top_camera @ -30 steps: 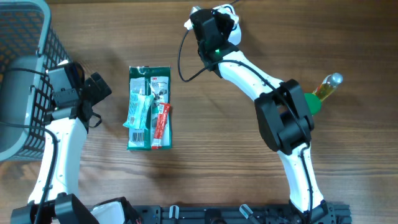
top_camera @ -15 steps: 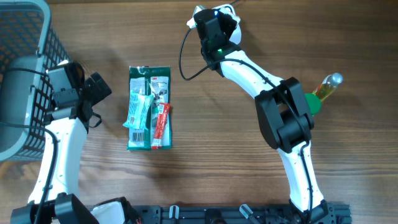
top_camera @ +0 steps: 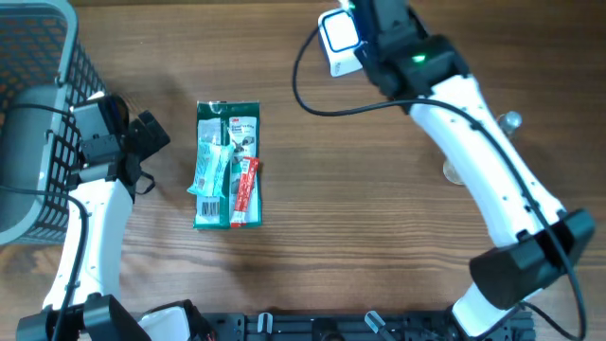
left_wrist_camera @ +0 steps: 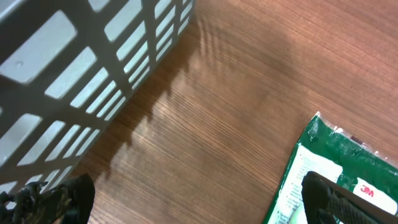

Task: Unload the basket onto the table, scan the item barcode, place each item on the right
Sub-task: 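Lift the orange carton up to the white scanner, then lower the carton onto the table right of centre and release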

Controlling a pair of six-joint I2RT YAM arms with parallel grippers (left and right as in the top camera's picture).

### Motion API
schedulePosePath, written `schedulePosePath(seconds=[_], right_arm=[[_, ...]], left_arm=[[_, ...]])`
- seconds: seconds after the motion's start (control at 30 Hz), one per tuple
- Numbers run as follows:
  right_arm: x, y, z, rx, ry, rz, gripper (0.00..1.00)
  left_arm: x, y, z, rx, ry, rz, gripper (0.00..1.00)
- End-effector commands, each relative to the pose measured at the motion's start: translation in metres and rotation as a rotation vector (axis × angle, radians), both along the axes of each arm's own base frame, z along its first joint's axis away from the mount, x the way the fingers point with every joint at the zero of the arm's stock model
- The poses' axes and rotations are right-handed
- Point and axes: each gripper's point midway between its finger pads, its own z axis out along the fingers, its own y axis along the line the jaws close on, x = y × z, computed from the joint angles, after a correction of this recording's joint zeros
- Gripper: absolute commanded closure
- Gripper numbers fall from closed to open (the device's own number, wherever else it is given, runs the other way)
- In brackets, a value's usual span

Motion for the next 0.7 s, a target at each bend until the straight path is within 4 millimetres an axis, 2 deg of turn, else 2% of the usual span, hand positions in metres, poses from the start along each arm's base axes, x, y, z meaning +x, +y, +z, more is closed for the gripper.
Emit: schedulePosePath(seconds=[0.0,0.07,0.17,0.2,0.27,0.3,0.4,0.47,0.5,0.57,0.63,0.67], right_arm=[[-0.051,0.013,-0.075,0.325,0.398,-0.08,0.96],[-0.075,-0.011,-0.116,0.305,0.512,-0.204,0.96],[-0.102,-0.028,-0.177,0.269,0.601,-0.264,0.95],[-0.106,-0.031,-0.188,0.262,0.606,-0.267,0.95],[-0.109,-0.048,-0.217,0.186,0.557,-0.295,0.96],[-0.106,-0.055,-0.224,0.165,0.517,-0.334,0.96],[-0.105,-0.059,-0.231,0.156,0.489,-0.354,0.95],[-0.103,-0.059,-0.23,0.159,0.481,-0.353,0.57],[-0.099,-0.06,-0.226,0.155,0.463,-0.354,0.54],[-0.085,-0.055,-0.201,0.202,0.407,-0.385,0.47],[-0.079,-0.025,-0.17,0.365,0.414,-0.32,0.46],[-0.082,-0.011,-0.163,0.44,0.436,-0.287,0.46]], left_arm=[[0.002,0.001,0.009,0.01,-0.02,-0.009,0.0],[0.002,0.001,0.009,0.01,-0.021,-0.009,0.0],[0.002,0.001,0.009,0.01,-0.02,-0.009,0.0],[0.002,0.001,0.009,0.01,-0.02,-0.009,0.0],[0.002,0.001,0.009,0.01,-0.021,-0.009,0.0],[0.002,0.001,0.009,0.01,-0.021,-0.009,0.0],[0.002,0.001,0.009,0.01,-0.021,-0.009,0.0],[0.002,0.001,0.009,0.01,-0.02,-0.009,0.0],[0.002,0.001,0.009,0.01,-0.021,-0.009,0.0],[0.002,0.001,0.009,0.01,-0.021,-0.009,0.0],[0.002,0.001,0.009,0.01,-0.021,-0.009,0.0],[0.002,0.001,0.009,0.01,-0.021,-0.009,0.0]])
